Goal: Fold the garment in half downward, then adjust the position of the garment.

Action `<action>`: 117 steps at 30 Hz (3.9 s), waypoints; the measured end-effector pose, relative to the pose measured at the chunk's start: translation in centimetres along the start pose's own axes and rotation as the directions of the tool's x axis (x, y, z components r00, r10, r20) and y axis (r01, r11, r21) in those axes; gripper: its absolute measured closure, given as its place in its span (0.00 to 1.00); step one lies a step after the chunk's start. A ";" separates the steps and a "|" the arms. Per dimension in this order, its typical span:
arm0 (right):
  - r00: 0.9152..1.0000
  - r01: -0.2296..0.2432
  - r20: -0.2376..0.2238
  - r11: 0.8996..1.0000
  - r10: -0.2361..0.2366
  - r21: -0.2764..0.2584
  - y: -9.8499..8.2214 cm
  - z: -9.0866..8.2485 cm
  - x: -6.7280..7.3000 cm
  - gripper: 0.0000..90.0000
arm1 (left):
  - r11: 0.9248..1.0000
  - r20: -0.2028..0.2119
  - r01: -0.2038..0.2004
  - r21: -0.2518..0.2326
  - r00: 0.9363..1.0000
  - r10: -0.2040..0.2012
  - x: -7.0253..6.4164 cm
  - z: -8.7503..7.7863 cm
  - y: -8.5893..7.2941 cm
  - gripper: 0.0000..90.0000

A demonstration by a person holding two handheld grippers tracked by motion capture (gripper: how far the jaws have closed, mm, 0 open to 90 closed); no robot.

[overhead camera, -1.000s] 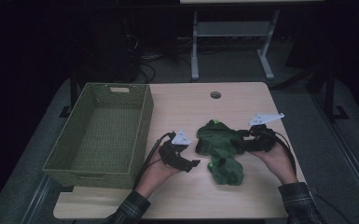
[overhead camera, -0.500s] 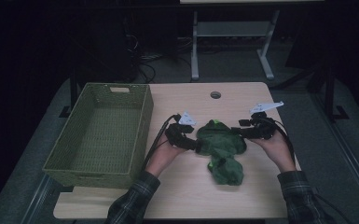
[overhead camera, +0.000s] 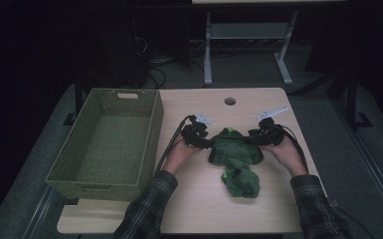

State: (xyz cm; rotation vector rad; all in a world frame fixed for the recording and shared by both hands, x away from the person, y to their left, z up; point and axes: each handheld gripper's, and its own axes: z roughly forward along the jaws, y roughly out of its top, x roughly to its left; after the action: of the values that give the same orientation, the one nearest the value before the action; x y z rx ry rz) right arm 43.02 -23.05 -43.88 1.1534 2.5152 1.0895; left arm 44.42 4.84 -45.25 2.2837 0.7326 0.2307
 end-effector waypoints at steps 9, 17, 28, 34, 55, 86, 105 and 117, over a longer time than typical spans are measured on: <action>1.000 -0.003 0.013 0.999 0.002 0.050 -0.6 2.0 -0.7 0.67 | 1.000 0.011 0.009 0.006 1.000 -0.009 0.3 1.4 0.2 0.65; 1.000 -0.008 0.028 0.997 0.006 0.072 -0.6 2.4 -0.6 0.93 | 0.999 0.014 -0.022 0.024 1.000 0.021 -0.2 2.0 0.3 0.95; 1.000 -0.016 0.003 1.000 0.016 0.025 0.4 1.8 0.4 0.97 | 1.000 -0.042 -0.004 -0.031 0.999 0.003 1.3 -0.7 1.1 0.97; 1.000 -0.021 0.004 1.000 0.021 -0.005 1.3 1.6 1.0 0.97 | 0.999 -0.071 -0.007 -0.052 0.997 0.003 2.1 -1.9 1.8 0.97; 0.998 0.045 0.040 0.988 -0.039 -0.148 1.8 -3.5 2.1 0.97 | 0.988 -0.017 -0.059 -0.143 0.998 0.057 -1.0 -4.9 2.1 0.96; 0.991 0.099 -0.066 0.974 -0.114 -0.202 -6.3 -8.5 8.3 0.96 | 0.956 0.116 -0.174 -0.236 0.972 0.206 -9.2 -8.3 -3.6 0.96; 0.985 0.137 -0.099 0.989 -0.142 -0.062 -12.8 -7.2 11.1 0.94 | 0.966 0.226 -0.236 -0.109 0.940 0.255 -13.0 -4.8 -7.7 0.96; 0.994 0.083 -0.060 0.990 -0.090 -0.118 -11.7 -8.6 9.8 0.89 | 0.963 0.213 -0.228 -0.147 0.943 0.256 -13.0 -6.9 -7.4 0.78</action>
State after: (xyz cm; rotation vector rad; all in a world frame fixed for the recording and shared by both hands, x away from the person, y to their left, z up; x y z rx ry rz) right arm 25.79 -25.91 -44.25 0.9843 2.4868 1.2504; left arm 27.97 5.83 -44.68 2.2339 0.3095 0.1167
